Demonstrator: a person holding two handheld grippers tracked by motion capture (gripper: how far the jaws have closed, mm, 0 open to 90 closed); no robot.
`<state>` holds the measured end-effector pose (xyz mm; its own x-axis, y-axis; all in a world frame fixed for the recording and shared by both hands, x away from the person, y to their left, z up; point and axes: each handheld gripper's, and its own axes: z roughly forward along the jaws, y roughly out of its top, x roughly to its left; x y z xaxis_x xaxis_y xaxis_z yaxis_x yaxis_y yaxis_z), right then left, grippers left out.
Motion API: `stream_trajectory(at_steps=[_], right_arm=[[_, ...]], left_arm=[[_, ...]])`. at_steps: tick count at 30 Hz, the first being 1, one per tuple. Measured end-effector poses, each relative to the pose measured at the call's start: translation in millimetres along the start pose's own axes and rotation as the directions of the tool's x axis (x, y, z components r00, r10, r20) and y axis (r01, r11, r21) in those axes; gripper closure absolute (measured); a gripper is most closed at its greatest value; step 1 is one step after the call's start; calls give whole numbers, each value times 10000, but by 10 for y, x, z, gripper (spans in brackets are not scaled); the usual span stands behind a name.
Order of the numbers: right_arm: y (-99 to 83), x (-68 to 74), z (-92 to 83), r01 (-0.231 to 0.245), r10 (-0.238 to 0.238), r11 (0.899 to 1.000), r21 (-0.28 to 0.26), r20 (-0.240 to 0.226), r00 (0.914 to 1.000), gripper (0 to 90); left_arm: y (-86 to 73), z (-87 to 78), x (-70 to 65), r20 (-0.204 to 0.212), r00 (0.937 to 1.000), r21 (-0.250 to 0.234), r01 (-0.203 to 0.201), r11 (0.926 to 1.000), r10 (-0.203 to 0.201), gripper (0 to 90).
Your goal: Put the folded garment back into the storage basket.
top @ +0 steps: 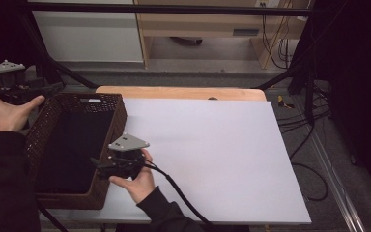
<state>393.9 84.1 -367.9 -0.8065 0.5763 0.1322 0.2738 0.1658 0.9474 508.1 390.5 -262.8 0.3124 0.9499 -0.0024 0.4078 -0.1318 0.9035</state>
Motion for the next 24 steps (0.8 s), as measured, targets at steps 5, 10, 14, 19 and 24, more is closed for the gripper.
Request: stream_trajectory(at_steps=[5,10,14,19,24], right_arm=[[-38,-271,-347,20,-22,10000,-77,-202,9998,99],[-116,-507,-602,180,-169,9992,359,-308,9994,89],[-180,-661,-730,253,-229,9977,636,-377,9990,78],[-287,-919,-949,420,-371,9908,1284,-401,9985,62],[-376,-1055,-1127,433,-384,9872,1538,-345,9987,55]], left_arm=[[-55,-45,-231,182,9995,-402,255,9989,-248,148],[-117,-49,-485,73,9999,-329,137,9994,-135,65],[-174,-21,-613,217,9997,-109,137,9998,-134,25],[-299,52,-869,740,9973,149,-21,9999,10,18],[-392,89,-1121,1269,9918,172,-164,9997,141,16]])
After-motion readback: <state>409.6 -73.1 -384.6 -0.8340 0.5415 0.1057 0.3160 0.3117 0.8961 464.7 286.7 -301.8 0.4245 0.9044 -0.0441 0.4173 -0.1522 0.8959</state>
